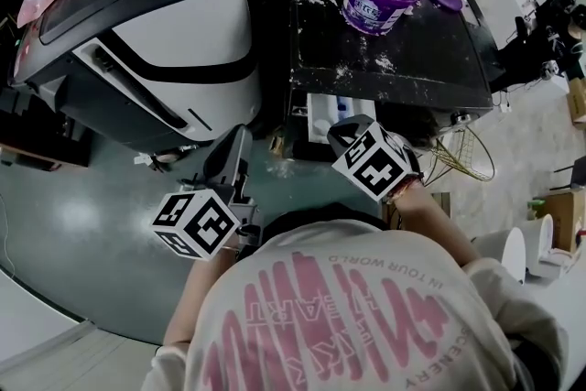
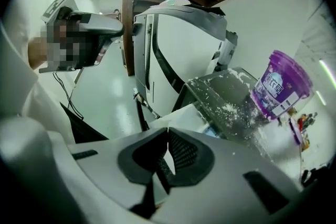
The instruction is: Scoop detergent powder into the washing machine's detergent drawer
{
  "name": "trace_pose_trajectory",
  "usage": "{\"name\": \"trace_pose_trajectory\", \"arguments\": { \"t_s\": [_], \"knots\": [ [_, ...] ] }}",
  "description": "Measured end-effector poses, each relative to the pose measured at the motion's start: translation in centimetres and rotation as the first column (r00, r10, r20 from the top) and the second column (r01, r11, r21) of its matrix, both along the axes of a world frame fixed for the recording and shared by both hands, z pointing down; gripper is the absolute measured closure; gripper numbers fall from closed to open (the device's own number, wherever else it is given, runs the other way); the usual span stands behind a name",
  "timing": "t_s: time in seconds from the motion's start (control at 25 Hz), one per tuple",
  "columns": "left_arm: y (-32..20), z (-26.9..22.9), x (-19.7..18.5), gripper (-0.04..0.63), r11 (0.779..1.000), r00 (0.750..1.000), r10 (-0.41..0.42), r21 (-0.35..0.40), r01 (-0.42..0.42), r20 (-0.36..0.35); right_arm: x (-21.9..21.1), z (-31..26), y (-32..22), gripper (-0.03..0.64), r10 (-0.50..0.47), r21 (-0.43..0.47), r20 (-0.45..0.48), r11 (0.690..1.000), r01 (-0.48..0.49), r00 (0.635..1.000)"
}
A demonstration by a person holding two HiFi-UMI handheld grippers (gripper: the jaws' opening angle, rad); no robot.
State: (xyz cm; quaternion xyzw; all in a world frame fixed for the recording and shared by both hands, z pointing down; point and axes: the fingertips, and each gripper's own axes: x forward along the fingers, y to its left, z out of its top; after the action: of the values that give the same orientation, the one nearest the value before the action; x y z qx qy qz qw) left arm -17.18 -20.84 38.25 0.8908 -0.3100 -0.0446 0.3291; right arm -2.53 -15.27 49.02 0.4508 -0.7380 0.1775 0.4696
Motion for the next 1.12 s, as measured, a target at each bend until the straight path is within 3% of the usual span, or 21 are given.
{"name": "trace_pose_trajectory", "arguments": {
  "t_s": [0.56, 1.12],
  "knots": [
    [1.0, 0.4, -1.1, 0.594, 1.000, 1.000, -0.001, 0.002, 0.001, -0.010, -0.2, -0.1, 0.0, 0.614, -0.075, 0.065, -0.172, 0.994, 0.088, 0.982],
    [3.2, 0.3, -1.1, 0.594, 0.999, 0.999, -0.051, -0.011, 0.051, 0.003, 0.4, -1.1, 0.6, 0.614, -0.099, 0.175, -0.222, 0.975, 0.140, 0.970]
  ]
}}
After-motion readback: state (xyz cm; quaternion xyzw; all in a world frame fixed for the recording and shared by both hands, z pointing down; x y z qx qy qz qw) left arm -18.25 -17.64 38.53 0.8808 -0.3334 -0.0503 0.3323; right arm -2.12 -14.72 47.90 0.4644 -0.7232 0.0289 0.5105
